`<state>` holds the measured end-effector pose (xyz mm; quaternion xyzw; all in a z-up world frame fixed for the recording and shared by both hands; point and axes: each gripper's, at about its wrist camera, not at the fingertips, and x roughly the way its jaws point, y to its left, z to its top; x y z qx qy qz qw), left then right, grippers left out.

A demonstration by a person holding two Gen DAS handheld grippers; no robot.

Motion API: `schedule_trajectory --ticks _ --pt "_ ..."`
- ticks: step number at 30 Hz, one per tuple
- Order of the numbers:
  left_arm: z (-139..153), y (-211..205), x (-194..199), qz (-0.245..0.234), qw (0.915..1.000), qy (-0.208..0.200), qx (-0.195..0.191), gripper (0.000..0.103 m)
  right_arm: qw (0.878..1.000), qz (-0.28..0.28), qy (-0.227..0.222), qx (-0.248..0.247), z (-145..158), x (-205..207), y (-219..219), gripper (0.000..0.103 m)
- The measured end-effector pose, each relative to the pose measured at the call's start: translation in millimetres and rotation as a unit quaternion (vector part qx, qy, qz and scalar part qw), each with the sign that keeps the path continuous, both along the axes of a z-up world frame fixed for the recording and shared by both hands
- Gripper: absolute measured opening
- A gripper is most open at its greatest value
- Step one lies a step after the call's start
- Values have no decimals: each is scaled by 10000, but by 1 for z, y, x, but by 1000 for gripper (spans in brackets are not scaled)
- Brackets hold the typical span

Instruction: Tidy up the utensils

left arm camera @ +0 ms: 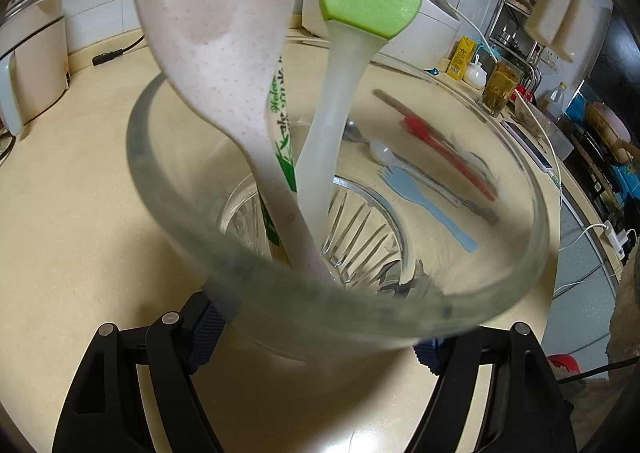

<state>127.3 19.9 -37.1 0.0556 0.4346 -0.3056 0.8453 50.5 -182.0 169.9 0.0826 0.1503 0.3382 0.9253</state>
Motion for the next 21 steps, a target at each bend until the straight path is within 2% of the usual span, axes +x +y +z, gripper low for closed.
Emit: schedule_trajectory --ticks 17,21 --pt "4 -3 0 -41 10000 -19 28 80 9995 96 289 -115 -19 13 19 9" --pt "3 -9 5 -133 9996 -102 220 80 9994 94 316 -124 -20 14 20 9"
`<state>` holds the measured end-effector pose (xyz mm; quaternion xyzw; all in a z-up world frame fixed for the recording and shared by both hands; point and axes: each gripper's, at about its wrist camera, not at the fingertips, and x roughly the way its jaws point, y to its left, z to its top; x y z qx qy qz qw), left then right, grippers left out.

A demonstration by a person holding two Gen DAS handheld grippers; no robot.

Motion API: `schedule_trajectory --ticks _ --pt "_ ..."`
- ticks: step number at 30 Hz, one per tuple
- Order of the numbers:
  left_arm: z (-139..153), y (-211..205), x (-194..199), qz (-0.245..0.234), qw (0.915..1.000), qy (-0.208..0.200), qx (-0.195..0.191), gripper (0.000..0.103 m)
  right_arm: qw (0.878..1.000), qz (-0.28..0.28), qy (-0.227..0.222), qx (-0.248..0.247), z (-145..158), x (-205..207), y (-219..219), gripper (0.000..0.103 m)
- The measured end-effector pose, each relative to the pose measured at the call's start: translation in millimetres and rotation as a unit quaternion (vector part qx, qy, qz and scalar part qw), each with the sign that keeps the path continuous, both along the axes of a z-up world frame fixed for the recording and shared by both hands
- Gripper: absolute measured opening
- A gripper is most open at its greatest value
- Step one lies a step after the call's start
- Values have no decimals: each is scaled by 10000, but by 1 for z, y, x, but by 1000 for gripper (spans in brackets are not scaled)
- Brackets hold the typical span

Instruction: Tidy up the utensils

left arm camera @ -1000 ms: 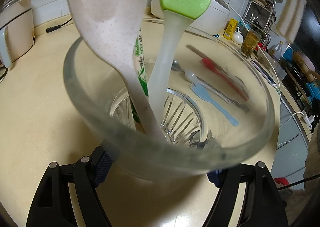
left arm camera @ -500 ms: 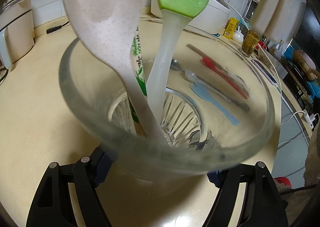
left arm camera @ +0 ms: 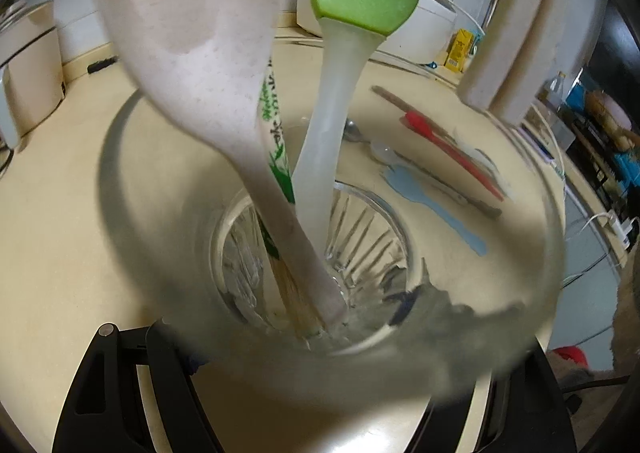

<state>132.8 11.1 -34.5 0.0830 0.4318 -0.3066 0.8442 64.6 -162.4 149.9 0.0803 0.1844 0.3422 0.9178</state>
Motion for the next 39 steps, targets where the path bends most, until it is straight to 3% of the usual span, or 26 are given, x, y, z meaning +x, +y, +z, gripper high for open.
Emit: schedule_trajectory --ticks 20,39 --pt "-3 4 3 43 10000 11 -30 80 9997 97 188 -121 -10 5 6 9" --pt "-3 12 4 51 9999 35 -90 80 9930 73 956 -684 -37 24 32 10"
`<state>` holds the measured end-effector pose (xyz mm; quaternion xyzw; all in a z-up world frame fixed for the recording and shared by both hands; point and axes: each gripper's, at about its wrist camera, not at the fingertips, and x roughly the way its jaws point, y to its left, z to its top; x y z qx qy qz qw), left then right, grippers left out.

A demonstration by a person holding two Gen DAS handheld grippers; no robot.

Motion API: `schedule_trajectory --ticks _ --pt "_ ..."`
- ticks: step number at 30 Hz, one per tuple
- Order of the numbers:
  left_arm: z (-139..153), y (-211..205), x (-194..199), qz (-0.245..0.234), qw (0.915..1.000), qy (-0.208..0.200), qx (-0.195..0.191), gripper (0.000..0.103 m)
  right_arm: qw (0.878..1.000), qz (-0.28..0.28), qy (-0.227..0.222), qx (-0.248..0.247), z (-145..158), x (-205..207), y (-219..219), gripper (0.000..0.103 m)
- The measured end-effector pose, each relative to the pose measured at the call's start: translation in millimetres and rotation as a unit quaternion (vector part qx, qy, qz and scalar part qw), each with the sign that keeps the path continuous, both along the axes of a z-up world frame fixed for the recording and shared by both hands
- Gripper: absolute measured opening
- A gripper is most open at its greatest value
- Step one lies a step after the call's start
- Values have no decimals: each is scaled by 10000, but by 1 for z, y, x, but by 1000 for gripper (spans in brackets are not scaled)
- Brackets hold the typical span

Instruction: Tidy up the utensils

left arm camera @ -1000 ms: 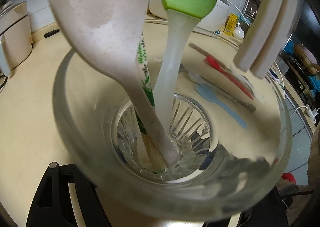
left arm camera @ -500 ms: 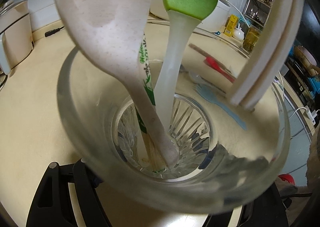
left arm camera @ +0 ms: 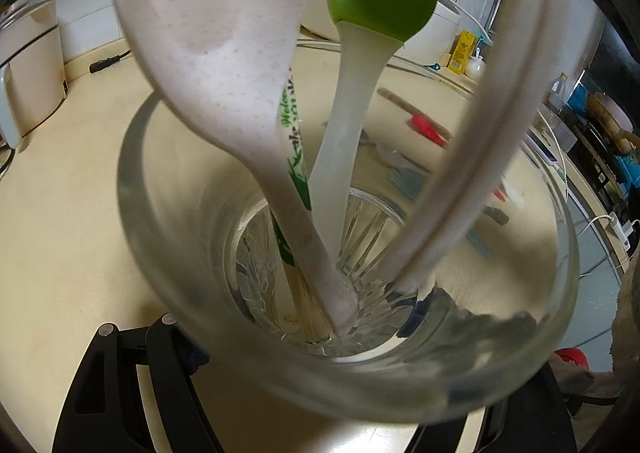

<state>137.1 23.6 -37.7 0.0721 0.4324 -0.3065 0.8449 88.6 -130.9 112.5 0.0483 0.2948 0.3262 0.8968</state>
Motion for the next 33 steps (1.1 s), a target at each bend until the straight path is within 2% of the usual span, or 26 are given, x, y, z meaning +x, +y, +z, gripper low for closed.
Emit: schedule_trajectory --ticks 7,14,26,33 --pt "0 1 0 0 10000 7 -16 80 9999 34 89 -122 -4 4 11 10" --pt "1 1 1 -1 10000 12 -26 80 9999 114 -34 -100 1 1 16 19" --pt "1 2 1 -2 10000 8 -15 80 9993 -221 -208 223 8 -6 -10 19" --pt "1 0 1 -1 10000 -9 25 80 9988 64 -292 395 5 -23 -16 19"
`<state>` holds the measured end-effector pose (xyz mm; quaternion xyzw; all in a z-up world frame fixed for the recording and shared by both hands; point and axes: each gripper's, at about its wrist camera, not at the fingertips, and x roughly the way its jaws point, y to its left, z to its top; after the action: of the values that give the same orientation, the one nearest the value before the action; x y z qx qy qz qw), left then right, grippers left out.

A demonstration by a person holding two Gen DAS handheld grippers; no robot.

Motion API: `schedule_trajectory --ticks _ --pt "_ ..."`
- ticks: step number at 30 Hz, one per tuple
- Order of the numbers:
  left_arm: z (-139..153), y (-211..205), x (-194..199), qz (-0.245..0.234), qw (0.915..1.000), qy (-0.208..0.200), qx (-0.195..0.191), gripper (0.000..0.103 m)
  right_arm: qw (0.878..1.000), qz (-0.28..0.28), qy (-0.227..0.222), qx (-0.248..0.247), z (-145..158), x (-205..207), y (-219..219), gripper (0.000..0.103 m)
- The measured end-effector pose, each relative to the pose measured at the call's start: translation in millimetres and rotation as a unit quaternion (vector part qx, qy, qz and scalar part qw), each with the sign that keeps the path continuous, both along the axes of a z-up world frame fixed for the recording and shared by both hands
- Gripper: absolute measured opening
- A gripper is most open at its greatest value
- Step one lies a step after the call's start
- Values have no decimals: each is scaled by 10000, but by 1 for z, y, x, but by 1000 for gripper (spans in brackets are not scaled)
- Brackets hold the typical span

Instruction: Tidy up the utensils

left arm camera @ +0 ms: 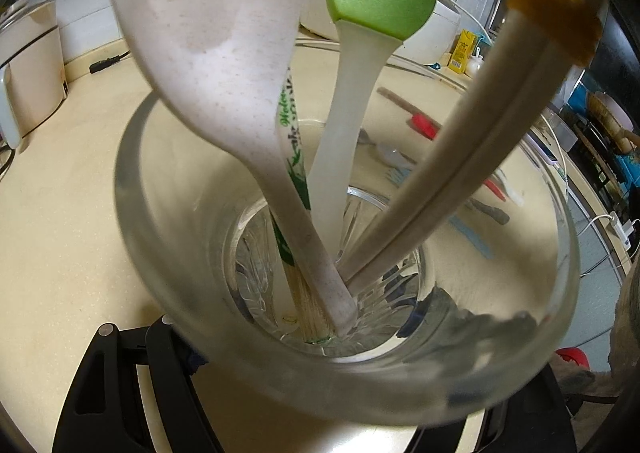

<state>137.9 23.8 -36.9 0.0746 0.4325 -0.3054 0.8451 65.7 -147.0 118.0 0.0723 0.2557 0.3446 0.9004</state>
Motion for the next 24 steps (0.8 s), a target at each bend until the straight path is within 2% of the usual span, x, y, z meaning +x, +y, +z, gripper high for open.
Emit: schedule_trajectory --ticks 3,7,10,17,20,24 --pt "0 -3 0 0 10000 -6 18 80 9996 235 -127 -120 -2 -10 4 19" --pt "0 -3 -1 -1 10000 -19 42 80 9962 420 -133 -750 -13 -15 21 19" --pt "0 -4 -1 -2 10000 -19 46 80 9957 412 -66 -827 -18 -10 25 19" --pt "-1 -4 -1 -8 10000 -12 30 80 9905 -177 -66 -1364 -21 30 27 19" --pt "-1 -4 0 -8 10000 -4 16 80 9835 -426 -334 -1728 -23 43 31 19" --pt "-1 -3 1 -8 10000 -8 27 80 9804 -631 -487 -1800 -24 60 28 19"
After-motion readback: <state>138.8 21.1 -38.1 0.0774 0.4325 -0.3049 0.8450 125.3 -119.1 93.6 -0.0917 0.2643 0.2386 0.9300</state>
